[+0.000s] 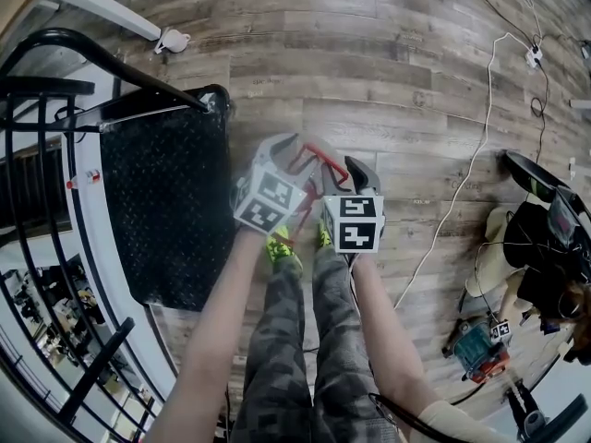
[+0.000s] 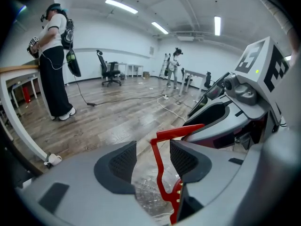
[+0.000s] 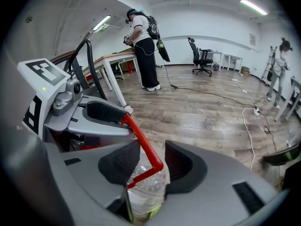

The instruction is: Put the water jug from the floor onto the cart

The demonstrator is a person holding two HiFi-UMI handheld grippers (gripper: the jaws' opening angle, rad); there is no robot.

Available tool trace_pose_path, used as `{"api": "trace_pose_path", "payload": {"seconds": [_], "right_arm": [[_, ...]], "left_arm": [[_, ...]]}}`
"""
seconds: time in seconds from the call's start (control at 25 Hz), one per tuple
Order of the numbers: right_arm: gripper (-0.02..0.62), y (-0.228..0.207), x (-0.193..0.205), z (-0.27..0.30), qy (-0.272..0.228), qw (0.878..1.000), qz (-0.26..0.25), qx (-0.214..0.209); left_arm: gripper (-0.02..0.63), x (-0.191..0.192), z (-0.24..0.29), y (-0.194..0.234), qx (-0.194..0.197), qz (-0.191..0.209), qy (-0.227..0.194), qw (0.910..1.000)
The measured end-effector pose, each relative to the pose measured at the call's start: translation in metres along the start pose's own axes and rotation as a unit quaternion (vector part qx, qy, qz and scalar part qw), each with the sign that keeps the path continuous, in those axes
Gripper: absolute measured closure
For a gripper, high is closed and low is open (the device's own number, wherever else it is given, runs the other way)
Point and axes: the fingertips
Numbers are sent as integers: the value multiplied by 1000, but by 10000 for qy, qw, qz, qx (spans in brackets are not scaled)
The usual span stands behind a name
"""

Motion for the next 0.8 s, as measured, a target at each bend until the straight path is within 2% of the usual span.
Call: {"api": "trace_pose_path", "payload": {"seconds": [0.28,0.48,0.6,0.8], "right_arm": [[459,3,1,14,-47,10000,8,-44],[471,10,-10,7,-307,9989,-278,-206],[479,15,-16,0,-486,9974,-413,-324],[500,24,-17,-9,-676,9948,-633,-421]], "left_arm": [[408,5,7,10,75,-132,35,9999],[413,0,-2,10,-80,-75,-101,9999],[471,-3,-8,6,-93,-63,-179,9998],[491,-5,-16,6,-248,-41,-274,9993]]}}
Point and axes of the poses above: the fingertips, and each gripper's own axes: z forward along the fingers, y to its left, x out of its underside, and after that the axes turned 14 degrees about x, right-handed
